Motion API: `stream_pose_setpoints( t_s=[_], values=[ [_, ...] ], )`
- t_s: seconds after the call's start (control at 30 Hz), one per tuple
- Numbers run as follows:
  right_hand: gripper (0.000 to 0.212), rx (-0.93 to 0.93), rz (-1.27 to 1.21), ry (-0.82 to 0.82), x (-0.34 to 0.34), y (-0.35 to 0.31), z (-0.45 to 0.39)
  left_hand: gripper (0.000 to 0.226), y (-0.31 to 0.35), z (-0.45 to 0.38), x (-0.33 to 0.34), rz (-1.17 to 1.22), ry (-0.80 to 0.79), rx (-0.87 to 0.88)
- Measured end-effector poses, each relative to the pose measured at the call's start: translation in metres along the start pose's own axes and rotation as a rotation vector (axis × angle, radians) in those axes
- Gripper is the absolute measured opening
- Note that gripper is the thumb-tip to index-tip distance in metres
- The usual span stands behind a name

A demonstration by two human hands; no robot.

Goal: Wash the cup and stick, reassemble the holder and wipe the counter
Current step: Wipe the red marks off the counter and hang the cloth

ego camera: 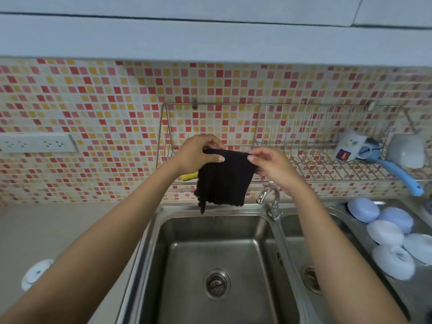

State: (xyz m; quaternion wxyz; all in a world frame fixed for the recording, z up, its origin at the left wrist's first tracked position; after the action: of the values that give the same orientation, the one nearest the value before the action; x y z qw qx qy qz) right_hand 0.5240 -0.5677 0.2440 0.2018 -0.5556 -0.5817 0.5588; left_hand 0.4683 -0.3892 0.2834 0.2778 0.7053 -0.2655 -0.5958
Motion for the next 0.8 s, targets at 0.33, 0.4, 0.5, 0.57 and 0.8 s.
stream_pose_setpoints(
  t_s=[0.33, 0.4, 0.5, 0.57, 0.8],
  values=[
    [0.019, 0.045, 0.224, 0.006, 0.008, 0.054, -0.085, 0.026, -0.065, -0.103, 0.037, -0.033, -0.071, -0.161],
    [0.020, 0.033, 0.335, -0.032, 0.016, 0.060, -0.096, 0.026, -0.079, -0.111, 0.047, -0.087, -0.078, -0.182],
    [0.021, 0.018, 0.458, -0.062, 0.028, 0.070, -0.104, 0.027, -0.092, -0.115, 0.059, -0.184, -0.070, -0.201],
    [0.026, 0.015, 0.514, -0.061, 0.032, 0.072, -0.102, 0.030, -0.091, -0.114, 0.062, -0.323, -0.026, -0.167],
    [0.052, -0.038, 0.626, -0.335, 0.074, 0.070, -0.069, 0.041, -0.082, -0.085, 0.083, -0.637, -0.060, 0.023]
  ],
)
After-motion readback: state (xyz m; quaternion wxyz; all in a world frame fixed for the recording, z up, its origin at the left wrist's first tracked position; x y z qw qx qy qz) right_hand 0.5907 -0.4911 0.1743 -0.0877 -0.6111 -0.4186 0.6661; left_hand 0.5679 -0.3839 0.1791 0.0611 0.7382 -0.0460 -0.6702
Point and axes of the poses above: each hand's wrist, its own z-axis away from the middle knuckle, its own x-axis out of the palm, y = z × x, the point moved 10 cm from there along -z, towards the middle knuckle, and after that the axes turned 9 degrees about -x, right-handed, at the moved point
